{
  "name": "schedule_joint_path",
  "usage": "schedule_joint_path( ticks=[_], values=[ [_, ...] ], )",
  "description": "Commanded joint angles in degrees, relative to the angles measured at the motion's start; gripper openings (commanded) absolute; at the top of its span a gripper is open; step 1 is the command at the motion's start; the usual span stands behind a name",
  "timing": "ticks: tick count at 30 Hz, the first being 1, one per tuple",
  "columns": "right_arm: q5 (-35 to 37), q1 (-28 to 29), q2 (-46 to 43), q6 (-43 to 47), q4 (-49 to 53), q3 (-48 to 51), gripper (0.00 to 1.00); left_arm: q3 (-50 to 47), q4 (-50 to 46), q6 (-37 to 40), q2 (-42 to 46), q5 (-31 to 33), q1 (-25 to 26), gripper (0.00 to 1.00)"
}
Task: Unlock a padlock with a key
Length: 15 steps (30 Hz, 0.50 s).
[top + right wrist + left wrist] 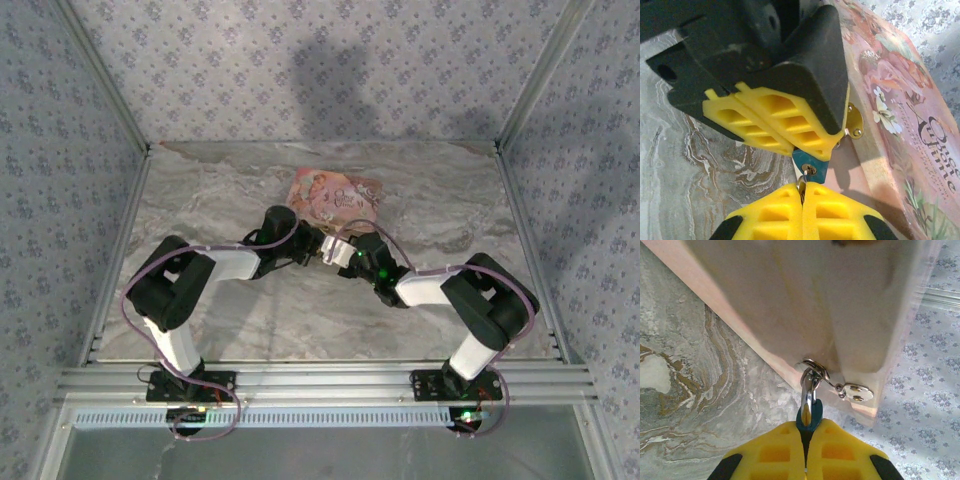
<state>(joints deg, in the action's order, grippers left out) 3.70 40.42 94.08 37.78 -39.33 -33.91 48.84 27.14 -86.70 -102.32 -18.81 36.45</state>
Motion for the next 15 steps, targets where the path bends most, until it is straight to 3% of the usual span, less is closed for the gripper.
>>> schedule_joint_path(
  ticks=[1, 15],
  values=[
    [1.8, -0.4, -0.1, -6.9, -3.9, -1.5, 0.0, 1.4, 2.0, -0.6, 2.7, -1.8, 0.6, 0.0],
    [-1.2, -0.8, 1.6, -29.8, -6.9, -1.9, 0.0, 1.3, 1.9, -0.5, 2.2, -1.4, 1.0, 0.0]
  ],
)
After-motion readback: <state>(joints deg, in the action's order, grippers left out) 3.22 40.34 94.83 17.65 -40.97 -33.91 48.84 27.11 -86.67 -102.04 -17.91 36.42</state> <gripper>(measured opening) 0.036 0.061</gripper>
